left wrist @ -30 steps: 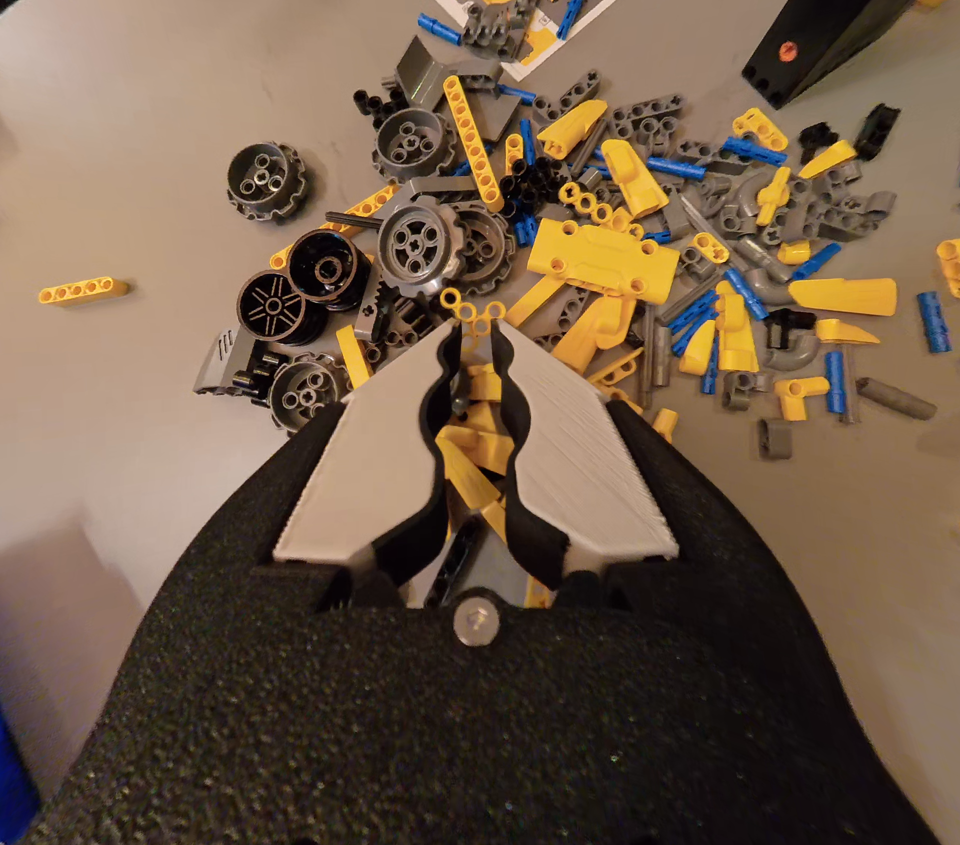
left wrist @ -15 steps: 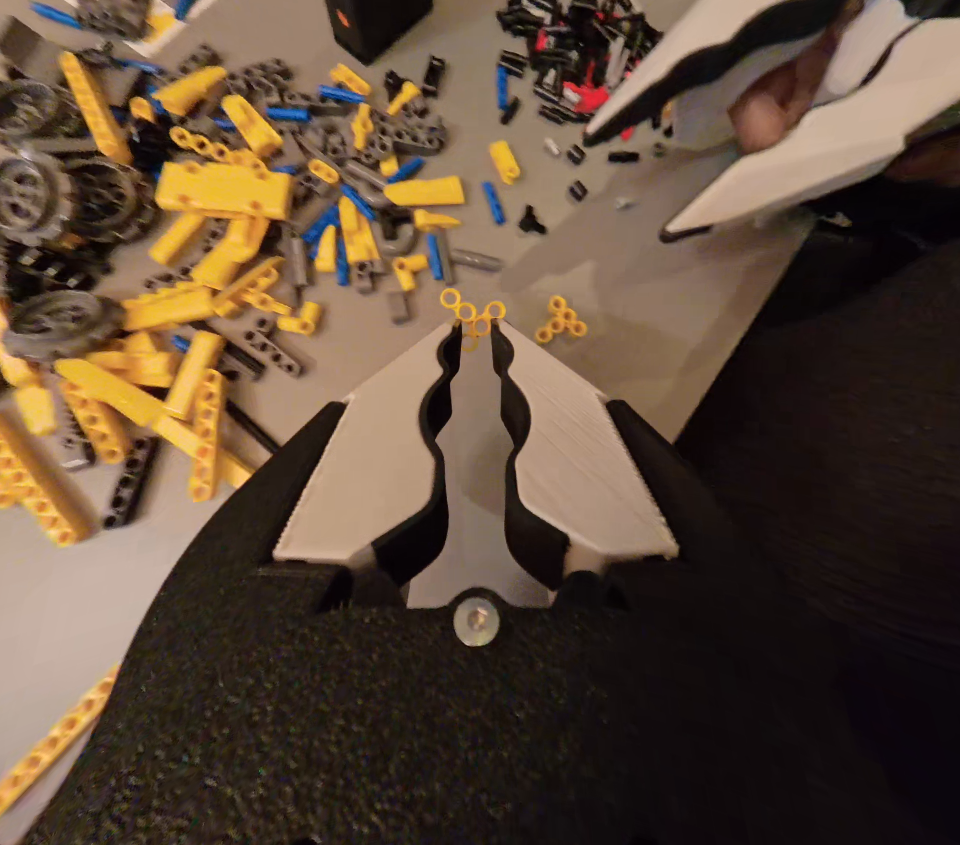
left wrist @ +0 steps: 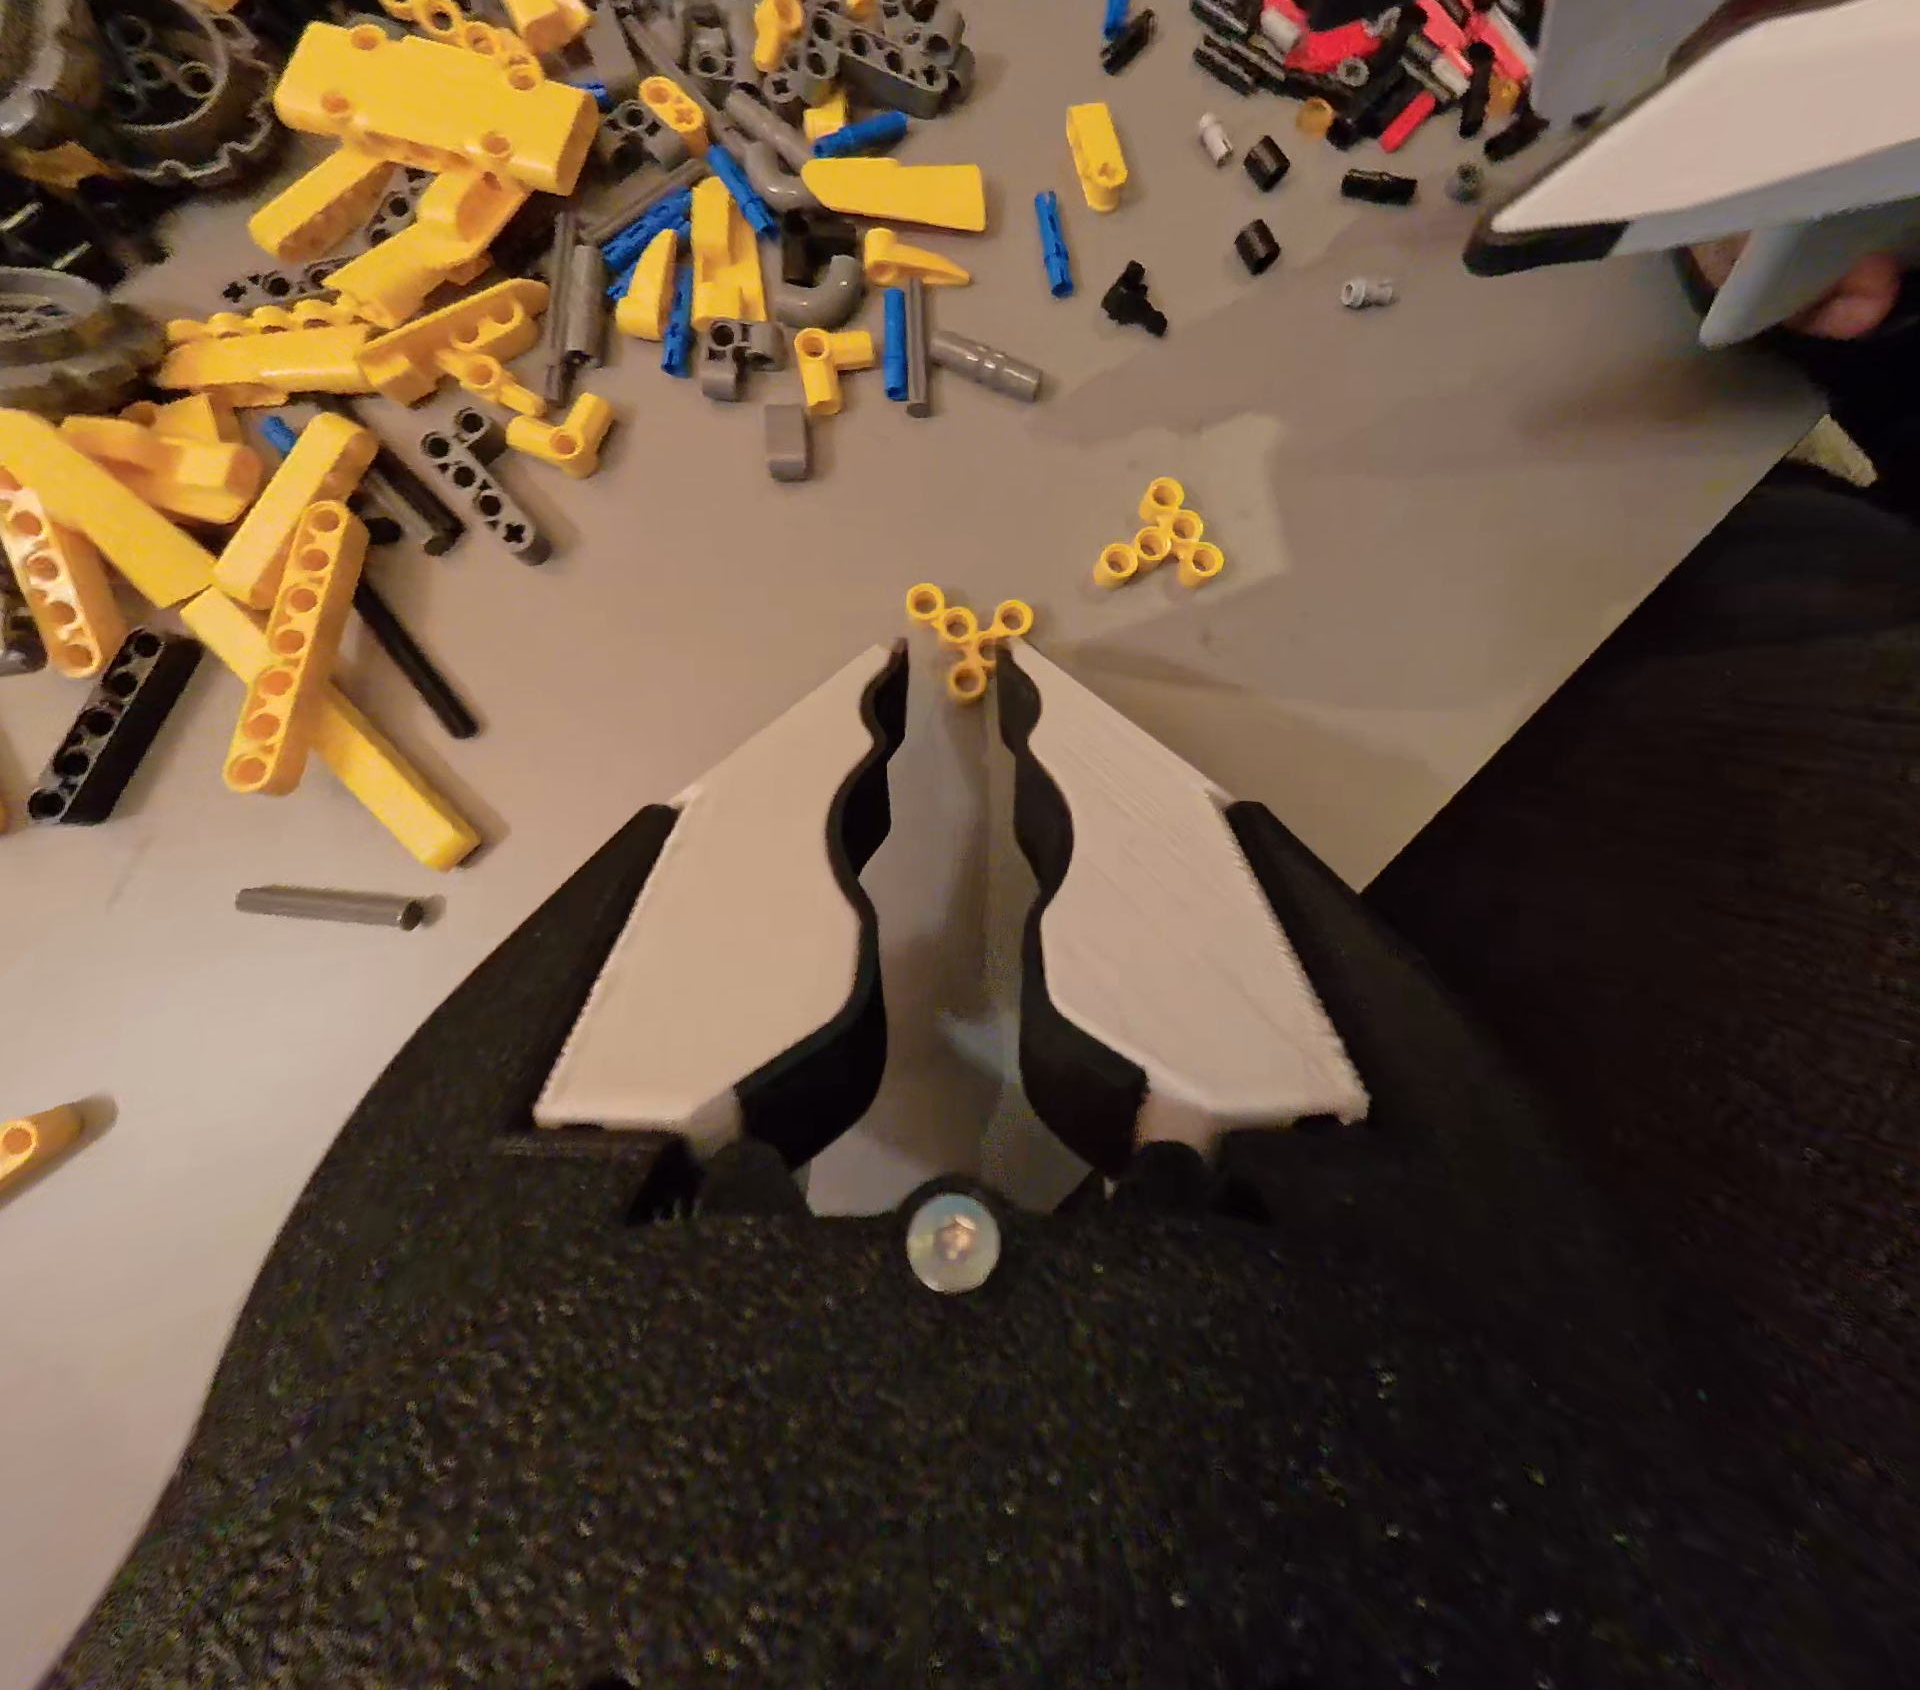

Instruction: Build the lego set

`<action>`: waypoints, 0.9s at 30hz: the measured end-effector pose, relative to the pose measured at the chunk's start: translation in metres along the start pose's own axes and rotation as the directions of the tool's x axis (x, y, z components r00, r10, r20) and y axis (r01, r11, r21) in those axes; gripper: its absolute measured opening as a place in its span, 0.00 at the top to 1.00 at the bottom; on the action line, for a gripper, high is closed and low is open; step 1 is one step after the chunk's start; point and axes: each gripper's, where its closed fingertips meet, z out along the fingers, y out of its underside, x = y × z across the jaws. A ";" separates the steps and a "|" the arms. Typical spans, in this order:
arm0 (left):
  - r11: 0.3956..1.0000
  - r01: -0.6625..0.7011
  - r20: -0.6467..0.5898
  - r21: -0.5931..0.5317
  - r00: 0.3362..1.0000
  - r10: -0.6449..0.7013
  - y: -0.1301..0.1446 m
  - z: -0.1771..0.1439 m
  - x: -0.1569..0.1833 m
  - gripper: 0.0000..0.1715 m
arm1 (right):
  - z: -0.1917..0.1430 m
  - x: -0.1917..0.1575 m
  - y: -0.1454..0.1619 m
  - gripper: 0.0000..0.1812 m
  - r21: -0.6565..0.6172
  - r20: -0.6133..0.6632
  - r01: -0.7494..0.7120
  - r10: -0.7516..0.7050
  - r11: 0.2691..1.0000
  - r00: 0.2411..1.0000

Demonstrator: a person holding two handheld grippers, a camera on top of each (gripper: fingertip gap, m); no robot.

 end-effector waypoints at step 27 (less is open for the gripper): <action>0.914 0.068 -0.110 0.400 0.994 -0.026 -0.063 -0.027 -0.002 0.87 | -0.003 0.003 -0.004 0.77 0.029 -0.009 -0.013 0.014 0.999 1.000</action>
